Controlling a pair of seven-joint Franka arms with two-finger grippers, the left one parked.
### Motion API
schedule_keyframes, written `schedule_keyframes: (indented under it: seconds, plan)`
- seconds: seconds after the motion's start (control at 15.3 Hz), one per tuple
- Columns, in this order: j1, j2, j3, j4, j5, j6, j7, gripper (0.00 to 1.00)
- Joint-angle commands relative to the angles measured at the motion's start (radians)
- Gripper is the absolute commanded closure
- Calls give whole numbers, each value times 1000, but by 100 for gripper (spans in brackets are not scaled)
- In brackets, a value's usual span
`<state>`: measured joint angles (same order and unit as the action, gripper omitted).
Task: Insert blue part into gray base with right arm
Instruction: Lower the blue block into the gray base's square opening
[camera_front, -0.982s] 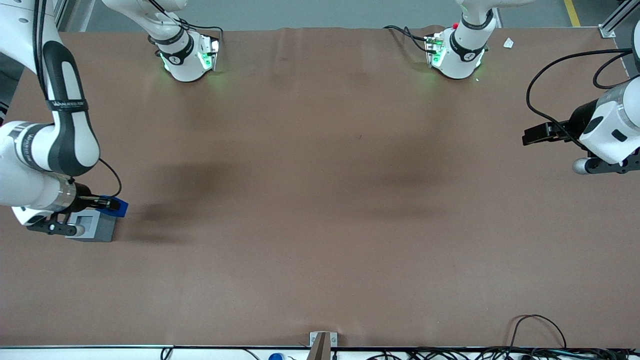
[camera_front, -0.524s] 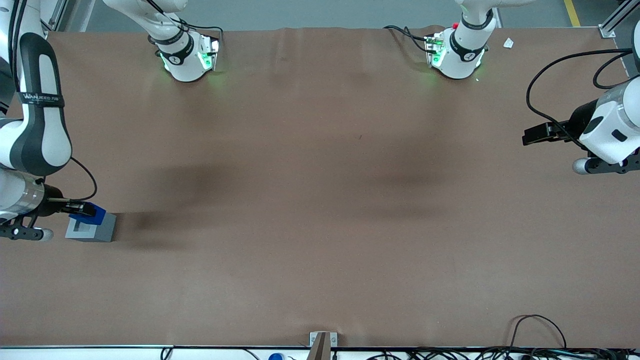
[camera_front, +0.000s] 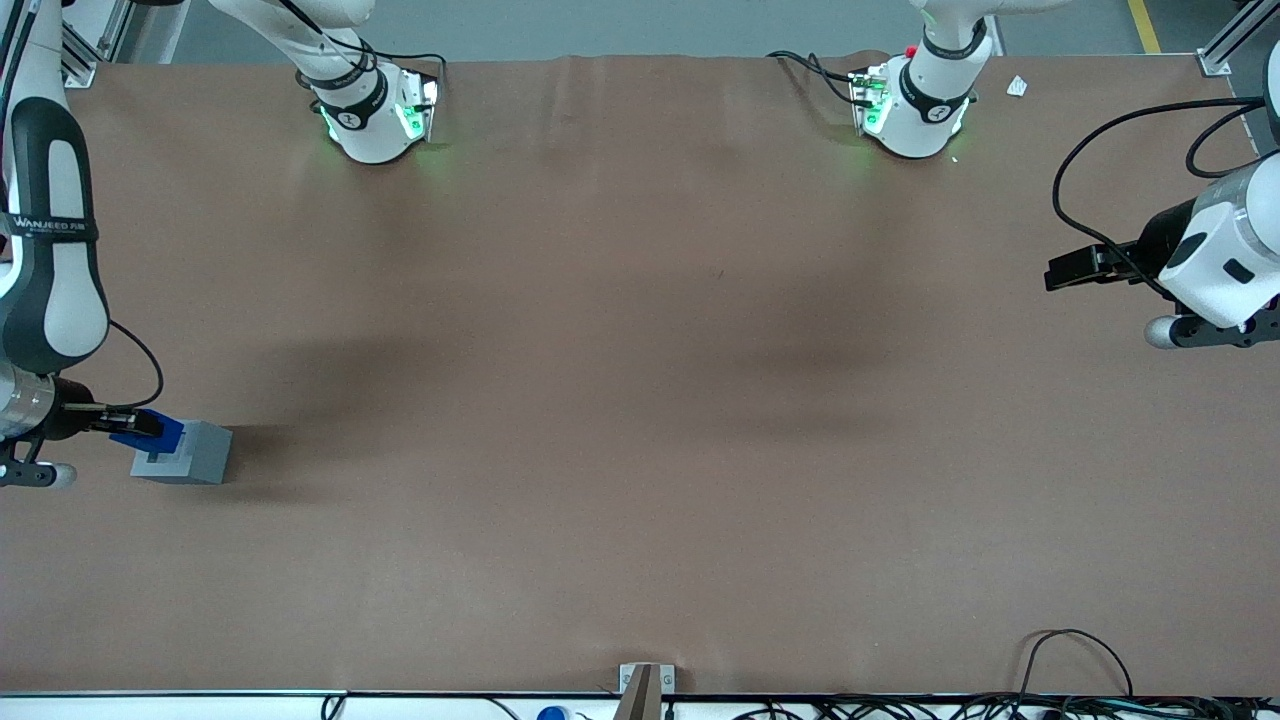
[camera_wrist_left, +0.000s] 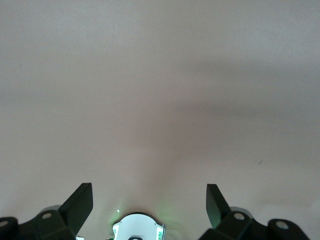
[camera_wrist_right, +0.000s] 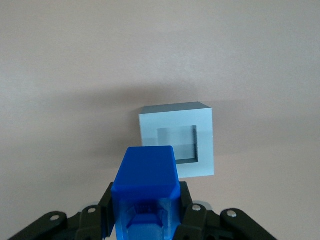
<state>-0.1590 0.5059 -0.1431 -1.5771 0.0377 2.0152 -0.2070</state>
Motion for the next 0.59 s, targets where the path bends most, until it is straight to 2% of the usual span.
schedule_keyframes:
  seconds: [0.0,0.52]
  plan:
    - [-31,54,11,58,1,-15,-31,85]
    - [-33,100,11,101,-6,-16,-37,88]
